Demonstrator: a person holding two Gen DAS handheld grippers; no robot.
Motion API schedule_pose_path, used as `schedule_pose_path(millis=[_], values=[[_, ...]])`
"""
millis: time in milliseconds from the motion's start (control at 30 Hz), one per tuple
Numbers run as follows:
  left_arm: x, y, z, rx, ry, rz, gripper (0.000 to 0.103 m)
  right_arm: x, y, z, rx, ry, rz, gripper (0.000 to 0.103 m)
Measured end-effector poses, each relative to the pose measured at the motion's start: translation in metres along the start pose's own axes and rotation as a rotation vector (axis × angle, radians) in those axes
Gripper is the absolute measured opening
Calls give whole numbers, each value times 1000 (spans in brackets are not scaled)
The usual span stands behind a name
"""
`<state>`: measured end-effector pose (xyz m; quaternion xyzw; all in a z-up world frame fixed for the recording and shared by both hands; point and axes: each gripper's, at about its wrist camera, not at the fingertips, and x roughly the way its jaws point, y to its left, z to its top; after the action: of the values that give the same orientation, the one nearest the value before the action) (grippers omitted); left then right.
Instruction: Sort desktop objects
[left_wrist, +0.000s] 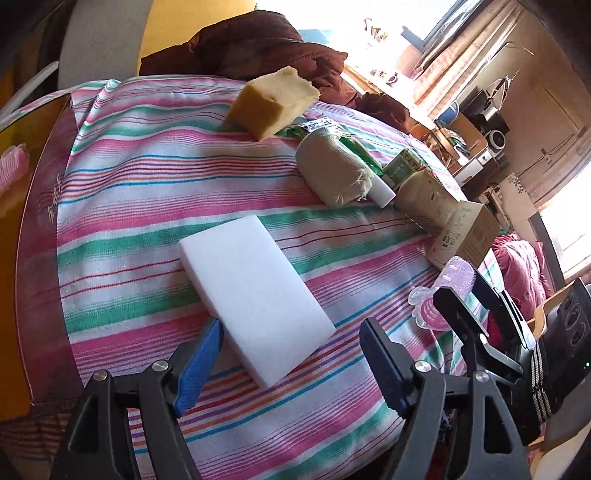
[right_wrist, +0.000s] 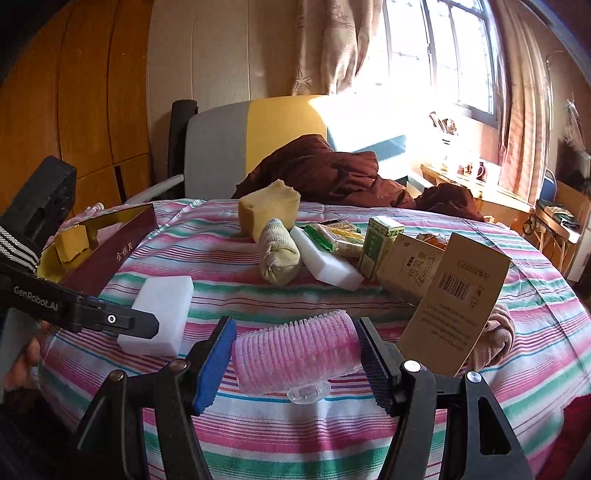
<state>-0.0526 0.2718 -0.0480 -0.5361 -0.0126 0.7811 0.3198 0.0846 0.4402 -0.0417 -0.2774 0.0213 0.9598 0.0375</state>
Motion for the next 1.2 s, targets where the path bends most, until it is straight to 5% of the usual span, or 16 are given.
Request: schedule_pose_path(millis=[400,800,967,1200], values=[[-5,-12,24,30,-29,122,84,4,-10,-10,80,-26,34,67],[29,-21,18,93,39,247,84,5,-13,-11,103,-36,43,67],[27,-11,12,85,5,234,70,6,-13,-11,110,-40,45,67],[4,10,3,63,-78,154,67,6,-9,-9,105,-27,38,67]])
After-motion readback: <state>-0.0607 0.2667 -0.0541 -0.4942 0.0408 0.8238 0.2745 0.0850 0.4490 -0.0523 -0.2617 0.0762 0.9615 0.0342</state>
